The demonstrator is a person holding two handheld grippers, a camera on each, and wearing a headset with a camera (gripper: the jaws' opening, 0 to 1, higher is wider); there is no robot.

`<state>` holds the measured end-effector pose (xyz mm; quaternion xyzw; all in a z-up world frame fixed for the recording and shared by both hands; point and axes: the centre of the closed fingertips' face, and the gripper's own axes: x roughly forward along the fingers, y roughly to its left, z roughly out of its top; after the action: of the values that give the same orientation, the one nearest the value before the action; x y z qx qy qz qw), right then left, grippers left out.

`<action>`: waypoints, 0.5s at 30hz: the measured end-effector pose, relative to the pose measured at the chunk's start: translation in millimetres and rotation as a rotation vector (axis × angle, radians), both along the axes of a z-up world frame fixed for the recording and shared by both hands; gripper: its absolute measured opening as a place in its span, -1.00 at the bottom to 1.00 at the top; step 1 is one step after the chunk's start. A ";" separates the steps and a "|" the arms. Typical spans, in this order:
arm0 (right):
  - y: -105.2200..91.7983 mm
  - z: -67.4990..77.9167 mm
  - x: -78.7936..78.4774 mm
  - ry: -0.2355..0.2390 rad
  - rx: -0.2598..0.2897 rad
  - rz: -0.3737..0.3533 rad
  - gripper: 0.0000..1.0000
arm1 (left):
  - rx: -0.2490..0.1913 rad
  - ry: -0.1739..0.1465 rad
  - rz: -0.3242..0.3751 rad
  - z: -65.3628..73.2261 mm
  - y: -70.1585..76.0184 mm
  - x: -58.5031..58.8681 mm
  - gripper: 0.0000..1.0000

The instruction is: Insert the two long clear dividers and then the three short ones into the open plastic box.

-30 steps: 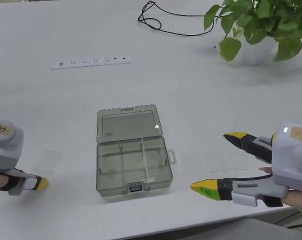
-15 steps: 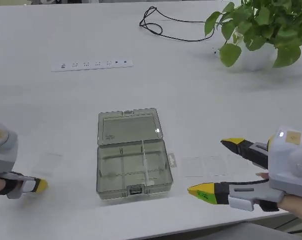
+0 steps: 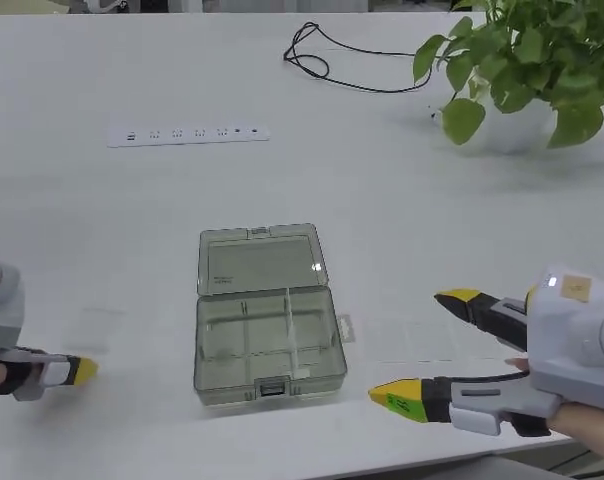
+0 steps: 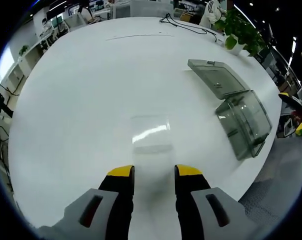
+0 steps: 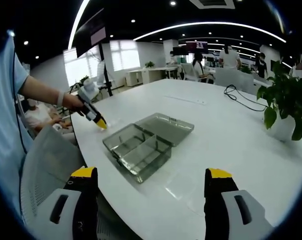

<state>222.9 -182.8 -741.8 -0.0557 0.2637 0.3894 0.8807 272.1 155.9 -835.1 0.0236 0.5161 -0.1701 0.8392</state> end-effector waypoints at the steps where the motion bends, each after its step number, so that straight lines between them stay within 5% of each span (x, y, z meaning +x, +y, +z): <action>1: 0.0 0.1 0.4 0.000 0.000 0.000 0.77 | -0.002 -0.002 0.002 0.3 -0.2 0.0 -0.40; 15: 2.2 -3.5 0.8 0.021 0.003 -0.008 0.75 | -0.058 -0.057 0.015 7.4 -12.3 0.0 -0.40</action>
<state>223.7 -180.6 -745.3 -0.0495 0.2725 0.3870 0.8795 272.1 143.7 -827.7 0.0002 0.4870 -0.1781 0.8550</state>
